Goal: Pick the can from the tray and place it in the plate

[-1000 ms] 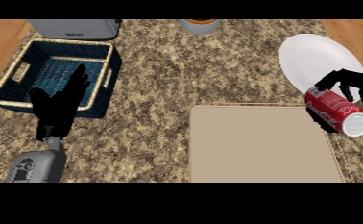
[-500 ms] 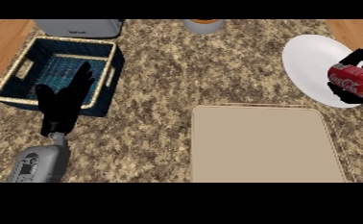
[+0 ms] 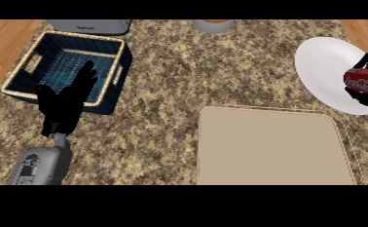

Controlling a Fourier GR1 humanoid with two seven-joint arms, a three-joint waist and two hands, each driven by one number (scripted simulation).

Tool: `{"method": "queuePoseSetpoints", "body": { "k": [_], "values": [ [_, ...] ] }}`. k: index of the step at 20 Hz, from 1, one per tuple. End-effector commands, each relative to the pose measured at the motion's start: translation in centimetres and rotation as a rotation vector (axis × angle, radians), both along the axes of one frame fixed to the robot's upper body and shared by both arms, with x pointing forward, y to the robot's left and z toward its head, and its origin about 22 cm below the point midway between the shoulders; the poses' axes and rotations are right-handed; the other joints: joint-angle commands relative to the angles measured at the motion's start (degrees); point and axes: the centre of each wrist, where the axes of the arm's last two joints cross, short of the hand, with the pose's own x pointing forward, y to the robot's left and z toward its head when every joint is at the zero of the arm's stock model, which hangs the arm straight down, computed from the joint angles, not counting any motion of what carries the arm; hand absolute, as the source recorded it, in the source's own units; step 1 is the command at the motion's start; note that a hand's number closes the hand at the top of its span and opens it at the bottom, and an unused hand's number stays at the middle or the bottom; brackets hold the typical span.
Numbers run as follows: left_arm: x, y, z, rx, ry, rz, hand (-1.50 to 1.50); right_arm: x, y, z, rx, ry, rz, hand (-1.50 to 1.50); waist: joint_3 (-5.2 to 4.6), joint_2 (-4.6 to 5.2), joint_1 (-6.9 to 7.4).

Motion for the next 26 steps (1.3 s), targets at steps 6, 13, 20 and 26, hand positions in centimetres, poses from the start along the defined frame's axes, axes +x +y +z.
{"method": "queuePoseSetpoints", "body": {
  "k": [6,13,20,26],
  "values": [
    [0.6,0.7,0.4,-0.001,-0.02,0.002,0.0,0.1,-0.3,-1.4,0.099,0.046,0.149,-1.5,0.14,0.41,0.49],
    [-0.4,0.3,0.0,0.001,0.011,0.005,0.0,1.2,-1.2,2.2,0.346,-0.224,0.339,-1.5,0.09,-0.44,-0.34],
    [0.5,1.2,0.4,0.004,-0.012,0.012,0.0,0.3,-2.5,2.2,0.632,-0.064,0.276,-1.5,0.02,-0.17,-0.99],
    [0.5,0.2,0.2,-0.004,0.001,0.015,0.0,-0.6,-4.1,3.5,0.762,0.1,0.316,-1.5,0.07,-0.1,-1.04]
  ]
}}
